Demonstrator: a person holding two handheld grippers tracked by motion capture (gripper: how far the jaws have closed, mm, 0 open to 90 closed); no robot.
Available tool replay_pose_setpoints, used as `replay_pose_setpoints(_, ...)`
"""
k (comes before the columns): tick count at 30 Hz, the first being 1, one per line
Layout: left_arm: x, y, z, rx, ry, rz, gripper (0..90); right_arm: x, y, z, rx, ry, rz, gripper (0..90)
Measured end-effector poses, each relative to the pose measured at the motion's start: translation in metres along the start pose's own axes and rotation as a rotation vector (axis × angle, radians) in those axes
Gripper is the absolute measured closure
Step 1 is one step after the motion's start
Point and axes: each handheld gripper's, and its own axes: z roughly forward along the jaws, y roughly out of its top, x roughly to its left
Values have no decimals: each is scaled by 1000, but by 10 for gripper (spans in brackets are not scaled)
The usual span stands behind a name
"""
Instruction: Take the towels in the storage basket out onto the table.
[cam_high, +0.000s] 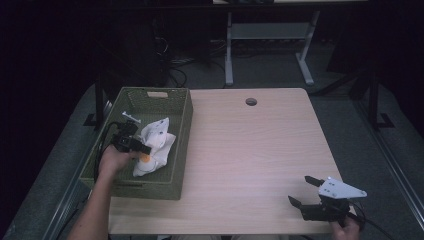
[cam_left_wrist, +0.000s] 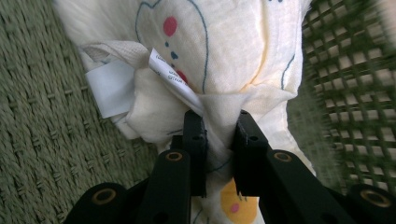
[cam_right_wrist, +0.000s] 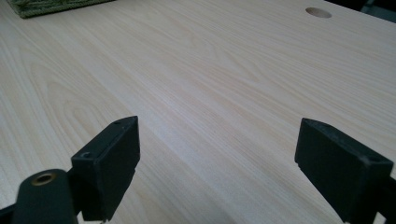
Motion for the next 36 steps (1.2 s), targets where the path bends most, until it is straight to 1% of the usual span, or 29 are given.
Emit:
replay_pose_setpoints(1,-3,-1,-7,-39,-31,-6,783,0,0,0,2,0,-3,137)
replay_pose_setpoints(2,-4,-1,-11,-55,-45,0,783,0,0,0,3,-2,-6,137)
replay_pose_setpoints(3,-4,-1,-11,-55,-45,0,782,0,0,0,3,-2,-6,137)
replay_pose_setpoints(4,-5,-1,-16,-61,-68,7,783,1,0,-1,-1,-6,-1,137)
replay_pose_setpoints(5,-6,-1,-19,-66,-76,8,782,0,0,-1,-1,-7,2,137)
replay_pose_setpoints(6,-6,-1,-21,-69,-89,7,782,0,0,-1,-1,-8,4,137)
replay_pose_setpoints(7,-6,-1,-21,-69,-89,7,782,0,0,-1,-2,-10,6,137)
replay_pose_setpoints(11,-5,-3,-28,-98,-120,-6,781,-1,0,-2,-2,-11,6,137)
replay_pose_setpoints(12,-4,-4,-29,-110,-135,-14,781,-1,0,-2,-3,-12,7,137)
replay_pose_setpoints(13,-3,-5,-30,-115,-145,-11,781,-1,0,-2,-5,-13,5,137)
replay_pose_setpoints(14,-3,-6,-33,-129,-157,-17,780,0,0,-2,-3,-12,4,137)
replay_pose_setpoints(15,-2,-7,-35,-146,-164,-21,780,1,0,-2,-6,-13,2,137)
replay_pose_setpoints(16,-2,-7,-35,-146,-164,-21,781,1,0,-2,-6,-13,2,137)
replay_pose_setpoints(21,1,-12,-45,-204,-215,-48,780,0,0,-3,-8,-16,1,137)
replay_pose_setpoints(23,3,-13,-46,-208,-228,-45,778,0,0,-3,-11,-18,4,137)
replay_pose_setpoints(24,3,-15,-48,-229,-253,-50,777,0,0,-4,-12,-18,5,137)
replay_pose_setpoints(27,5,-17,-49,-233,-263,-53,777,0,0,-4,-12,-20,7,137)
replay_pose_setpoints(28,6,-18,-50,-238,-278,-60,777,0,0,-3,-11,-21,6,137)
replay_pose_setpoints(29,6,-18,-50,-238,-278,-60,777,0,0,-3,-11,-21,6,137)
replay_pose_setpoints(32,9,-20,-52,-265,-315,-87,777,0,0,-4,-11,-20,7,137)
replay_pose_setpoints(33,9,-20,-52,-265,-315,-87,777,0,0,-4,-12,-21,6,137)
replay_pose_setpoints(34,10,-21,-53,-273,-331,-92,777,0,0,-4,-13,-22,5,137)
replay_pose_setpoints(36,10,-21,-55,-283,-345,-91,777,-1,0,-4,-15,-22,3,137)
